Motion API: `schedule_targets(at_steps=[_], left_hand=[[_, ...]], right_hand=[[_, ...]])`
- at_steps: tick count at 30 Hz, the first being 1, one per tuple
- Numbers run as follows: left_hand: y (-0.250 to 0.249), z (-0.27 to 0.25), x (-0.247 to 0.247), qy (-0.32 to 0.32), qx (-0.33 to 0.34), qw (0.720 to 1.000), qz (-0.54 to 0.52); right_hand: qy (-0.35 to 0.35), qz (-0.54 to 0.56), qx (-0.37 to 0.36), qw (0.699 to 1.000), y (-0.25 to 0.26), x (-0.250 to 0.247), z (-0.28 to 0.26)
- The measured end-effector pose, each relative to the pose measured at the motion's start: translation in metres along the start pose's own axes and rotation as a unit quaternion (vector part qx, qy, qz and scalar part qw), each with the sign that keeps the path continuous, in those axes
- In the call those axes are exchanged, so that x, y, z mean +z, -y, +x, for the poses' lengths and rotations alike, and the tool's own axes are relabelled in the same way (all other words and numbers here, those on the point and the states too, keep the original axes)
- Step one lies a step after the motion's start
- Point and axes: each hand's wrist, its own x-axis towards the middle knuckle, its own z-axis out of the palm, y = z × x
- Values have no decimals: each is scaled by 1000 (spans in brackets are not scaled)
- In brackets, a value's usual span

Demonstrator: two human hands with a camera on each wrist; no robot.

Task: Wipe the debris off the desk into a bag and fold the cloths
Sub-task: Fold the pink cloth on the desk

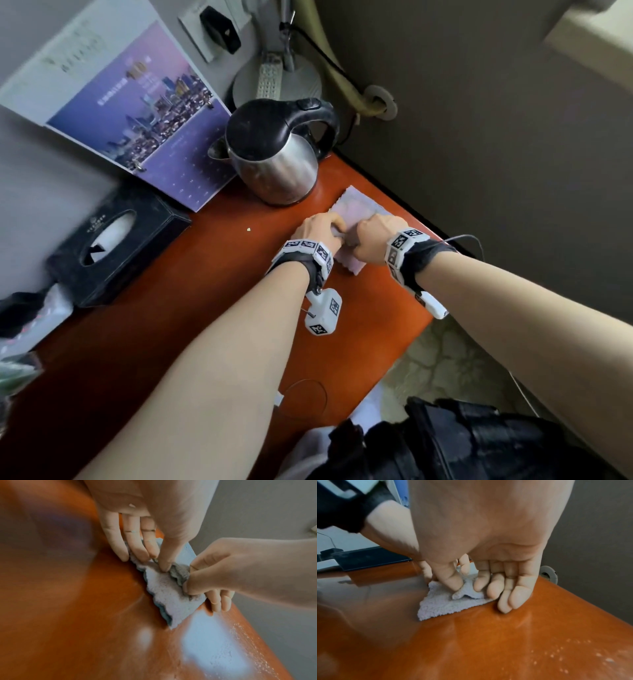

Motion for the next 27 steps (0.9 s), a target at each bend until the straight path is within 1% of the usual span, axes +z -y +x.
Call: schedule_targets(at_steps=[5, 9, 13, 16, 18, 20, 25, 27], left_hand=[[-3, -2, -2, -6, -11, 1000, -20], [-4, -1, -6, -3, -8, 1000, -21], [-5, 1, -10, -11, 27, 999, 15], [-8, -1, -12, -50, 61, 996, 45], [-14, -6, -15, -77, 77, 992, 56], [-23, -13, -24, -92, 92, 990, 47], [-45, -36, -54, -110, 118, 987, -5], [-54, -46, -66, -111, 133, 984, -30]], right_hand=[[-17, 14, 12, 1000, -1, 0, -1], [-13, 18, 53, 998, 1, -2, -3], [-20, -7, 63, 998, 0, -9, -12], [-36, -9, 70, 997, -1, -14, -20], [-53, 6, 81, 995, -3, -20, -28], [-79, 32, 95, 992, -5, -31, -40], [-160, 99, 131, 973, -9, -58, -72], [-178, 134, 142, 964, -9, -67, -85]])
